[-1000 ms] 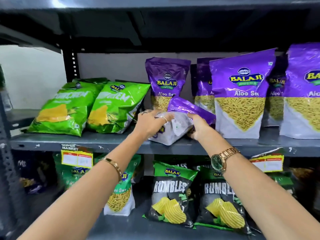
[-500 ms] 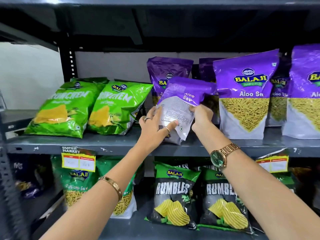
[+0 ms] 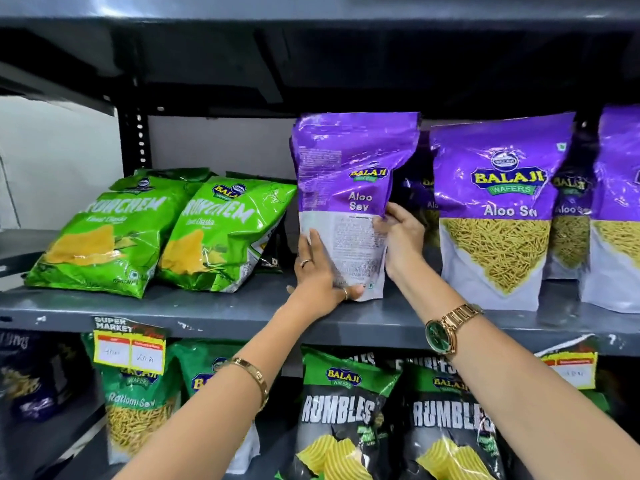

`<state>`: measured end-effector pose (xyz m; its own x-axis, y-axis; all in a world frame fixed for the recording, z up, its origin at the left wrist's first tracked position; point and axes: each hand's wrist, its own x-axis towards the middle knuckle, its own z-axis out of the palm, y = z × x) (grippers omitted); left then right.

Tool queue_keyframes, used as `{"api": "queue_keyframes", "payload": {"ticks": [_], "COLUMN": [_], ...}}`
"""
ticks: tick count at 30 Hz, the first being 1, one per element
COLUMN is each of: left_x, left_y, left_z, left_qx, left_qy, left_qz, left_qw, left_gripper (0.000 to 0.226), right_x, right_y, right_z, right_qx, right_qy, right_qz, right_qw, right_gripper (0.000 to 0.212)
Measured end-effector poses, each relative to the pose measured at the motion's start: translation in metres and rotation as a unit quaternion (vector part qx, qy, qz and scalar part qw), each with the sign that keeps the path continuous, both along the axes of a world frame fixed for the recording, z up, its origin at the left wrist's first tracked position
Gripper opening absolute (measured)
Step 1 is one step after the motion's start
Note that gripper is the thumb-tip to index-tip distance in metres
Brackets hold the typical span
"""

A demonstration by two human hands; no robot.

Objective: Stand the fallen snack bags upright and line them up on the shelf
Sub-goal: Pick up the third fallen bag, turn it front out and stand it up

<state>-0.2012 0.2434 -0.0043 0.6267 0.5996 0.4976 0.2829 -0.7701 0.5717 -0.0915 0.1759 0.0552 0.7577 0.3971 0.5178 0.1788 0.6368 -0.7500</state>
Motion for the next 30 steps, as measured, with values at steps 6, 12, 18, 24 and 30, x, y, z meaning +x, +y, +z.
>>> {"api": "queue_keyframes", "payload": {"ticks": [6,12,18,24,30], "left_x": [0.012,0.010,0.023,0.045,0.043], "left_y": [0.009,-0.008,-0.051,-0.076,-0.055], "left_z": [-0.003,0.006,0.008,0.009,0.012], "left_qx": [-0.010,-0.021,-0.223,-0.301,-0.326], "left_qy": [0.025,-0.180,-0.367,-0.354,-0.346], "left_qz": [0.017,0.036,0.116,0.055,0.068], "left_qw": [0.999,0.983,0.895,0.884,0.877], "left_gripper": [0.130,0.087,0.061,0.059,0.048], "right_x": [0.019,0.042,0.040,0.029,0.034], "right_y": [0.002,0.010,0.023,0.017,0.018], "right_z": [-0.005,-0.016,-0.024,-0.022,-0.026], "right_qx": [0.010,-0.006,-0.168,-0.230,-0.216], "right_qy": [0.019,0.140,0.140,0.070,0.057], "right_qz": [0.090,0.076,0.077,0.068,0.060], "right_qw": [0.996,0.987,0.973,0.968,0.973], "right_gripper": [0.022,0.033,0.037,0.044,0.038]}}
